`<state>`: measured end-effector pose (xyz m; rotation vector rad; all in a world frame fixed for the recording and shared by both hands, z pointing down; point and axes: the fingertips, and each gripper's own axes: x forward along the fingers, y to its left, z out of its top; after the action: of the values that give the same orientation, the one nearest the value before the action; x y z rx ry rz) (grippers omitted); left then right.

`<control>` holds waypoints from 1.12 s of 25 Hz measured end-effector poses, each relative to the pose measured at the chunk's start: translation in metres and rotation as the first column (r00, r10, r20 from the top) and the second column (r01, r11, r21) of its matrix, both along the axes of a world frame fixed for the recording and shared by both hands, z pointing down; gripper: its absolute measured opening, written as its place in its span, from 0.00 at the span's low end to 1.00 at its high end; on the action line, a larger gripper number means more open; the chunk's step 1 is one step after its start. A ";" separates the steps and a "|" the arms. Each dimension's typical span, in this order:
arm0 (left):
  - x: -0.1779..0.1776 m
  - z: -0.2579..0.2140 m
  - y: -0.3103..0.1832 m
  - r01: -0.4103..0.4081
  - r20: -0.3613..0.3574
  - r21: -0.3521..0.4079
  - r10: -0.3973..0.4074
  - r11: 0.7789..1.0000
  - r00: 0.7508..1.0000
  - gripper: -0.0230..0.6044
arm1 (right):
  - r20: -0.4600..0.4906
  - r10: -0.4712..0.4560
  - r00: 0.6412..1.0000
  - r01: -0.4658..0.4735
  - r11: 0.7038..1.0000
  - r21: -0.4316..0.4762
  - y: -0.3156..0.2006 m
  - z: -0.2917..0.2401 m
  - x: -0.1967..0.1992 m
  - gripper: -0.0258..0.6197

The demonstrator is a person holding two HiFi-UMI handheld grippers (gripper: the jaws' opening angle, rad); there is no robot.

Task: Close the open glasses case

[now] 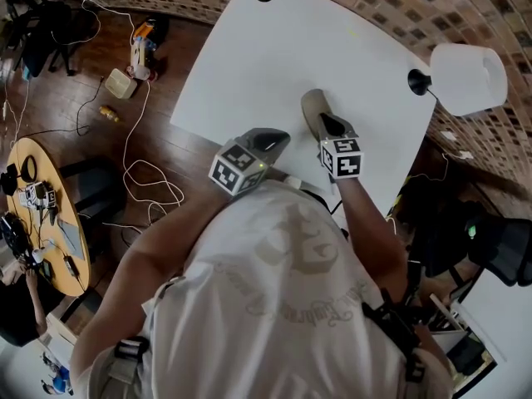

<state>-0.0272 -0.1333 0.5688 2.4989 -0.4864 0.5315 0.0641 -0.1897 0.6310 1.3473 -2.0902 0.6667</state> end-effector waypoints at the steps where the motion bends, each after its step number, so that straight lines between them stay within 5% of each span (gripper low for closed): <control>1: 0.000 -0.001 0.000 0.002 -0.002 0.001 -0.002 1.000 1.000 0.05 | 0.001 -0.001 1.000 0.001 1.000 -0.006 0.000 0.000 0.000 0.05; 9: -0.020 -0.006 -0.003 0.004 -0.021 0.027 -0.003 1.000 1.000 0.05 | -0.009 -0.023 1.000 0.023 1.000 -0.001 -0.006 -0.003 -0.028 0.05; 28: 0.028 -0.018 0.032 0.005 0.020 0.056 -0.006 0.998 1.000 0.05 | 0.070 -0.058 0.996 0.050 0.993 0.110 0.020 -0.029 0.019 0.05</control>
<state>0.0004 -0.1014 0.5513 2.5471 -0.5219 0.5480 0.0828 -0.1697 0.6017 1.3374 -2.2418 0.5963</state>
